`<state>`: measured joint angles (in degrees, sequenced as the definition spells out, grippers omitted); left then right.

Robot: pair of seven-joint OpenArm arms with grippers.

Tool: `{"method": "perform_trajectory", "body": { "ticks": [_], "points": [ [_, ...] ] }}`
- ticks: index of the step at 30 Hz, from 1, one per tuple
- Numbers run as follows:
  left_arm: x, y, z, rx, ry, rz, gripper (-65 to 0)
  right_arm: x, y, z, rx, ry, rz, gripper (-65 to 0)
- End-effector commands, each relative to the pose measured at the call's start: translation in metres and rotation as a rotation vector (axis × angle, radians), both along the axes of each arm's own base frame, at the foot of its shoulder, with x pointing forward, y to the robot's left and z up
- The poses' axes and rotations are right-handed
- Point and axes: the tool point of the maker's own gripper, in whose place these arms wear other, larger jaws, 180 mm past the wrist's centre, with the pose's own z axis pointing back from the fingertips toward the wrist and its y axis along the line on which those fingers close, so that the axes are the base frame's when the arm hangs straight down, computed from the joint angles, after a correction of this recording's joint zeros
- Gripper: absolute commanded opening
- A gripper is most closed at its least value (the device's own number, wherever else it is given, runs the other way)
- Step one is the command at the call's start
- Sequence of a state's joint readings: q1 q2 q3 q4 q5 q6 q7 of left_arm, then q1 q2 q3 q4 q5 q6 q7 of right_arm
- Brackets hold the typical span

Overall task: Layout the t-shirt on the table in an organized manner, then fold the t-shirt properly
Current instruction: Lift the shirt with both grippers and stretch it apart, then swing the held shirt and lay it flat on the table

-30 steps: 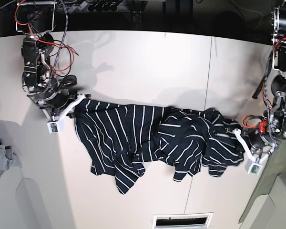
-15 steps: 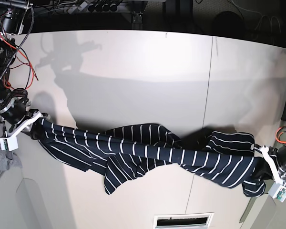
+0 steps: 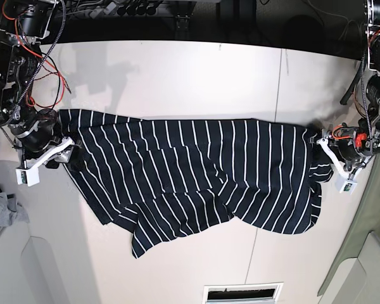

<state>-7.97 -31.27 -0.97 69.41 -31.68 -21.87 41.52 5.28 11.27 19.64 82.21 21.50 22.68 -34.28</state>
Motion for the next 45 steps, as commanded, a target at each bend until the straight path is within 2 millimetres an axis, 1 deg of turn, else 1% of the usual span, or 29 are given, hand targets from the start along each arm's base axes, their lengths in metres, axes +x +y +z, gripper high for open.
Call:
{"method": "perform_trajectory", "body": {
  "ticks": [1,3,6,8,10,12,14,17,21,23,26,28,31,33,36,39,41,42,43,44,45],
  "points": [
    [0.017,0.015,0.025,0.007,-0.080,0.027,-36.0,0.012,-0.011,0.017,-0.020,-0.060,-0.034,-25.1],
    [0.019,0.027,0.033,-0.012,-0.104,0.075,-36.0,0.010,-0.021,0.011,-0.064,-0.033,-0.070,-25.1],
    [0.019,0.049,0.048,-0.055,-0.146,0.166,-36.0,0.007,-0.030,0.005,-0.102,-0.008,-0.097,-25.1],
    [0.012,0.065,0.053,-0.080,-0.156,0.224,-36.0,0.005,-0.032,0.000,-0.100,0.009,-0.108,-25.1],
    [0.002,0.078,0.053,-0.099,-0.163,0.272,-36.0,0.004,-0.033,-0.010,-0.089,0.027,-0.119,-25.1],
    [-0.012,0.084,0.047,-0.115,-0.145,0.294,-36.0,0.000,-0.034,-0.021,-0.075,0.042,-0.130,-25.1],
    [-0.029,0.082,0.032,-0.128,-0.107,0.300,-36.0,-0.004,-0.032,-0.033,-0.043,0.071,-0.140,-25.1],
    [-0.053,0.076,0.011,-0.128,-0.048,0.285,-35.9,-0.011,-0.025,-0.047,0.025,0.106,-0.136,-25.1],
    [-0.073,0.077,-0.002,-0.120,-0.007,0.286,-30.1,-0.020,-0.011,-0.060,0.093,0.152,-0.106,-25.1],
    [-0.072,0.079,-0.001,-0.106,-0.035,0.281,-27.3,-0.023,-0.003,-0.062,0.116,0.169,-0.082,-25.1],
    [-0.064,0.083,0.005,-0.073,-0.102,0.280,-27.2,-0.025,0.007,-0.063,0.149,0.174,-0.063,-25.1],
    [-0.061,0.079,0.004,-0.065,-0.125,0.269,-27.2,-0.025,0.015,-0.063,0.173,0.170,-0.055,-25.1],
    [-0.058,0.067,-0.007,-0.013,-0.130,0.211,-27.2,-0.026,0.028,-0.066,0.198,0.179,-0.046,-25.1],
    [-0.051,0.060,-0.010,0.009,-0.149,0.186,-27.2,-0.026,0.037,-0.067,0.214,0.181,-0.043,-25.1],
    [-0.036,0.056,-0.011,0.013,-0.166,0.198,-27.2,-0.027,0.046,-0.069,0.230,0.187,-0.038,-25.1],
    [-0.020,0.048,-0.011,-0.013,-0.178,0.196,-27.2,-0.028,0.050,-0.070,0.239,0.194,-0.034,-25.1],
    [-0.014,0.045,-0.015,-0.016,-0.168,0.198,-27.4,-0.028,0.053,-0.070,0.243,0.195,-0.032,-25.5],
    [-0.012,0.044,-0.018,-0.012,-0.159,0.199,-28.7,-0.028,0.054,-0.070,0.245,0.195,-0.030,-26.6],
    [-0.011,0.043,-0.022,-0.010,-0.149,0.199,-32.7,-0.028,0.055,-0.070,0.244,0.196,-0.025,-29.9],
    [-0.013,0.043,-0.025,-0.007,-0.137,0.200,-38.9,-0.028,0.057,-0.070,0.243,0.198,-0.020,-34.9],
    [-0.015,0.043,-0.028,-0.008,-0.127,0.201,-47.8,-0.029,0.058,-0.071,0.241,0.200,-0.015,-41.4]
  ]
}}
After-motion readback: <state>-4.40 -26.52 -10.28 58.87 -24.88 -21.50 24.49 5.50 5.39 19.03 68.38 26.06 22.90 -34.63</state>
